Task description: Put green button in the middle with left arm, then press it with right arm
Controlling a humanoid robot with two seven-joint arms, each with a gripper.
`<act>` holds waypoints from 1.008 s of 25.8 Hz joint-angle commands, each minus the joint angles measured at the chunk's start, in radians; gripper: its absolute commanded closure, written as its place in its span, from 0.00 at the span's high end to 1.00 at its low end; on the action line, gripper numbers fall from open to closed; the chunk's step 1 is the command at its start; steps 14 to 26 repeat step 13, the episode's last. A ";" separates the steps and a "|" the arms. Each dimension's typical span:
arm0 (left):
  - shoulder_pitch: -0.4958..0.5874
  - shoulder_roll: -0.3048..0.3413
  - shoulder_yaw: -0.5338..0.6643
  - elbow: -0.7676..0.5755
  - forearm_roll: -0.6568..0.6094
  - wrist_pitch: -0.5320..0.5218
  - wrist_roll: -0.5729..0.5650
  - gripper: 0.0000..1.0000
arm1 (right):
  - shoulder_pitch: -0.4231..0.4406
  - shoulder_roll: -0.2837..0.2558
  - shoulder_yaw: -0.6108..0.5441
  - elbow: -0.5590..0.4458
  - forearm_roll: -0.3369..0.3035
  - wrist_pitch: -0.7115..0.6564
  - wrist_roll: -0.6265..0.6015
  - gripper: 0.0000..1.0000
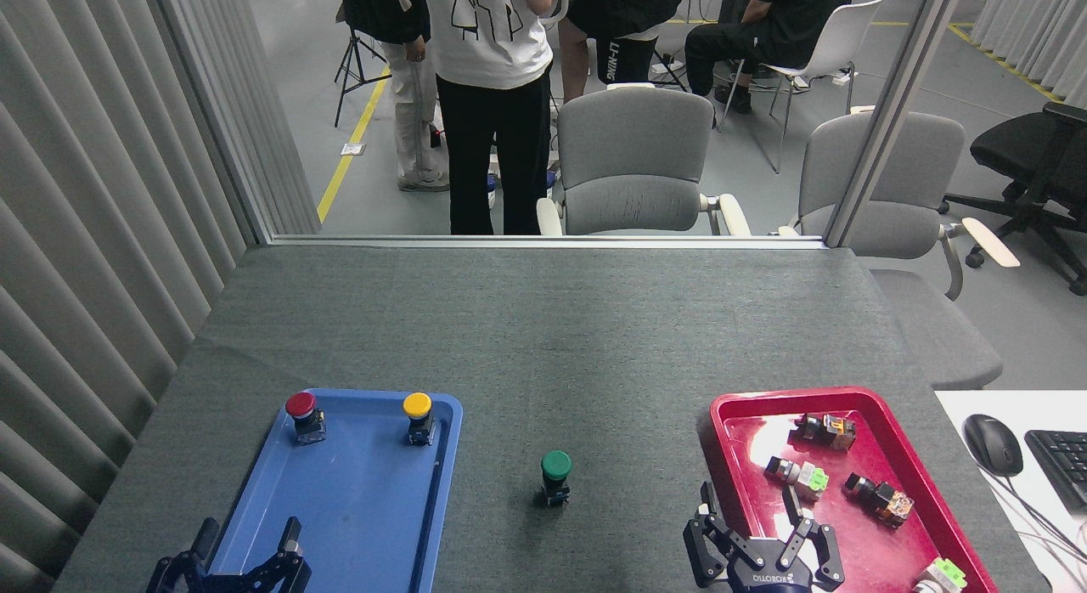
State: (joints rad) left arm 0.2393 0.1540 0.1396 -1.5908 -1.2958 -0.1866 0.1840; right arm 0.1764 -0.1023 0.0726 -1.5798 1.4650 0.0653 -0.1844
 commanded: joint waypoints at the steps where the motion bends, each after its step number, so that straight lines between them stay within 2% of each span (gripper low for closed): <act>1: 0.000 -0.001 0.000 0.000 0.004 0.001 0.000 1.00 | 0.002 0.000 0.001 0.001 -0.002 -0.002 0.002 1.00; 7: -0.011 -0.022 0.011 0.000 0.007 0.001 -0.009 1.00 | -0.006 -0.002 0.003 0.001 0.000 -0.001 0.002 1.00; 13: -0.067 -0.096 0.020 -0.001 0.003 0.001 -0.023 1.00 | -0.009 -0.002 0.001 0.004 -0.005 -0.002 0.003 1.00; 26: -0.067 -0.096 0.020 -0.001 0.003 0.001 -0.023 1.00 | -0.009 -0.002 0.001 0.004 -0.005 -0.002 0.003 1.00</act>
